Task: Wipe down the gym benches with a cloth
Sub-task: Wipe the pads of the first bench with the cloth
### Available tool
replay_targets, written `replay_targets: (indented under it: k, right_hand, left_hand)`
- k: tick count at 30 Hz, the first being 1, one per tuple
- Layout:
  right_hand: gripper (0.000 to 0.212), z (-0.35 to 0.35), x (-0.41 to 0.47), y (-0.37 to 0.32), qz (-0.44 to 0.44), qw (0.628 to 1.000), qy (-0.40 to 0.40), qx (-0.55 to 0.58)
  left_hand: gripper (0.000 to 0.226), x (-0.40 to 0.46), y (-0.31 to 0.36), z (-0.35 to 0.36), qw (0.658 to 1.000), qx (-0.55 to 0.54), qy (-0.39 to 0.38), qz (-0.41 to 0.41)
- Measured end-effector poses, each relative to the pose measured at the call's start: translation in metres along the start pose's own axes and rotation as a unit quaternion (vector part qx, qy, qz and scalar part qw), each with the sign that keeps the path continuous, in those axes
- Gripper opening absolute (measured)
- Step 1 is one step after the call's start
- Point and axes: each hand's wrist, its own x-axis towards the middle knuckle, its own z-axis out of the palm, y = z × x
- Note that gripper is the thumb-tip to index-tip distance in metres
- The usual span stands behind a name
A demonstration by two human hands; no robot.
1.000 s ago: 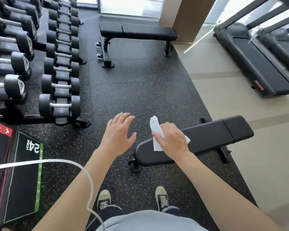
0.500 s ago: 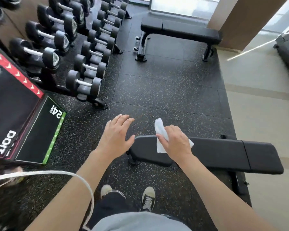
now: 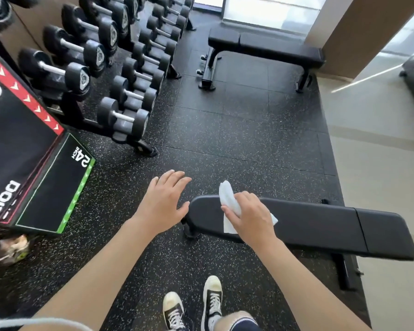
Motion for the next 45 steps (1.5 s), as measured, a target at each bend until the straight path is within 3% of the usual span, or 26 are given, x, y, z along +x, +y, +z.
replay_targets:
  k: [6, 12, 28, 33, 40, 45]
  right_hand:
    - [0.036, 0.055, 0.005, 0.019, 0.031, 0.998, 0.004, 0.052]
    - [0.037, 0.148, 0.021, 0.065, -0.003, 0.998, 0.006, 0.059]
    - [0.028, 0.353, 0.043, 0.155, -0.056, 0.996, 0.065, -0.003]
    - [0.031, 0.388, 0.032, 0.146, -0.108, 0.992, 0.062, -0.01]
    - [0.039, 0.439, 0.003, 0.126, -0.246, 0.969, -0.01, -0.025]
    - [0.036, 0.468, 0.021, 0.129, -0.253, 0.967, 0.011, -0.027]
  left_hand:
    - [0.065, 0.0, -0.014, 0.06, 0.997, -0.051, 0.031, -0.056]
    - [0.064, 0.016, -0.038, 0.161, 0.987, -0.094, 0.069, -0.113]
    - [0.059, 0.071, -0.118, 0.442, 0.977, -0.146, 0.112, -0.106]
    - [0.049, 0.067, -0.143, 0.483, 0.975, -0.157, 0.145, -0.065]
    - [0.043, 0.069, -0.174, 0.498, 0.977, -0.15, 0.146, -0.047]
    - [0.039, 0.073, -0.18, 0.508, 0.976, -0.159, 0.14, -0.051]
